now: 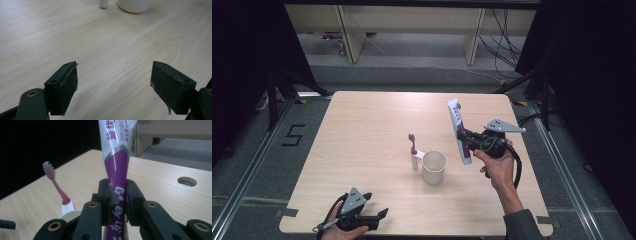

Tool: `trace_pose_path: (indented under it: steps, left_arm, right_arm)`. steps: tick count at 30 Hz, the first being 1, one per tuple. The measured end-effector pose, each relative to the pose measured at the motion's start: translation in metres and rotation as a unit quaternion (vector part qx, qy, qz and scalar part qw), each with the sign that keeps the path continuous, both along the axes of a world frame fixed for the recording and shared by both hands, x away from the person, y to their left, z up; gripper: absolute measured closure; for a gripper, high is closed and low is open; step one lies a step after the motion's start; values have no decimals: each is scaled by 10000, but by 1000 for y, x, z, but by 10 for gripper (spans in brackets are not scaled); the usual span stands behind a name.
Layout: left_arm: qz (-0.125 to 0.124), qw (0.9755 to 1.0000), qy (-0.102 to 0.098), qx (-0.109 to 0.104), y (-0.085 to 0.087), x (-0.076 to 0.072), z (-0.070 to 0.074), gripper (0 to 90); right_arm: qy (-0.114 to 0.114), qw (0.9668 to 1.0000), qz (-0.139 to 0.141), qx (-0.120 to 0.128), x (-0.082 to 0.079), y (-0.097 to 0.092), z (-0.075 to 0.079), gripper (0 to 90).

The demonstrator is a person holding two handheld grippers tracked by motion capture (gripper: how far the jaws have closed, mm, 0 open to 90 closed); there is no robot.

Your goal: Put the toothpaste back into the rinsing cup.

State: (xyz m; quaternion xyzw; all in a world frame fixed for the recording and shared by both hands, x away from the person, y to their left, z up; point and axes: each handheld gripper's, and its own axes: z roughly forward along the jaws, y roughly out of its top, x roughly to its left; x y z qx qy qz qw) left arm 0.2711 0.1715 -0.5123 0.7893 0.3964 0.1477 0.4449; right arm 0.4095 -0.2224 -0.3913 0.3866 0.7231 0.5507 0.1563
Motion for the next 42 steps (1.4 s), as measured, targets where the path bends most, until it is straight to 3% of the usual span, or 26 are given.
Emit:
trace_pose_path:
  steps: [2,4,5,6,11,13,22,23,24,25,28,31,37,42]
  left_arm:
    - [-22,10000,5,37,1,0,0,214]
    - [-21,10000,6,37,1,0,0,214]
    - [-25,10000,5,36,1,0,0,214]
    - [-5,10000,7,0,0,0,0,214]
    - [-15,10000,6,19,0,0,0,214]
    - [-6,10000,6,5,0,0,0,214]
    - [-18,10000,24,-1,0,0,0,213]
    - [-42,9999,19,99,1,0,0,213]
    - [-12,10000,18,-20,0,0,0,213]
    - [-16,10000,19,-10,0,0,0,213]
    - [0,10000,17,-10,0,0,0,213]
    - [-13,10000,15,-12,0,0,0,213]
    - [-30,10000,17,36,0,-1,1,214]
    - [24,10000,22,0,0,-1,1,213]
  right_arm:
    - [-150,9999,-9,65,1,1,2,773]
    - [-71,9997,-68,211,-1,4,4,773]
    - [-226,9995,4,204,1,4,5,773]
    - [-147,9995,-43,287,-1,6,6,773]
    - [-363,9988,55,335,0,9,11,773]
    - [-270,9988,66,405,-1,12,13,773]
    - [-443,9972,222,559,-2,23,14,774]
    - [-424,9972,226,568,-2,25,14,773]
    - [-447,9971,226,565,-2,27,14,774]
    - [-491,9970,246,540,-1,28,13,773]
    - [-366,9969,268,644,-3,34,11,774]
    - [-474,9966,330,589,-1,39,7,773]
    - [-323,9967,417,620,-2,47,0,773]
    - [-329,9966,446,608,-2,53,-7,773]
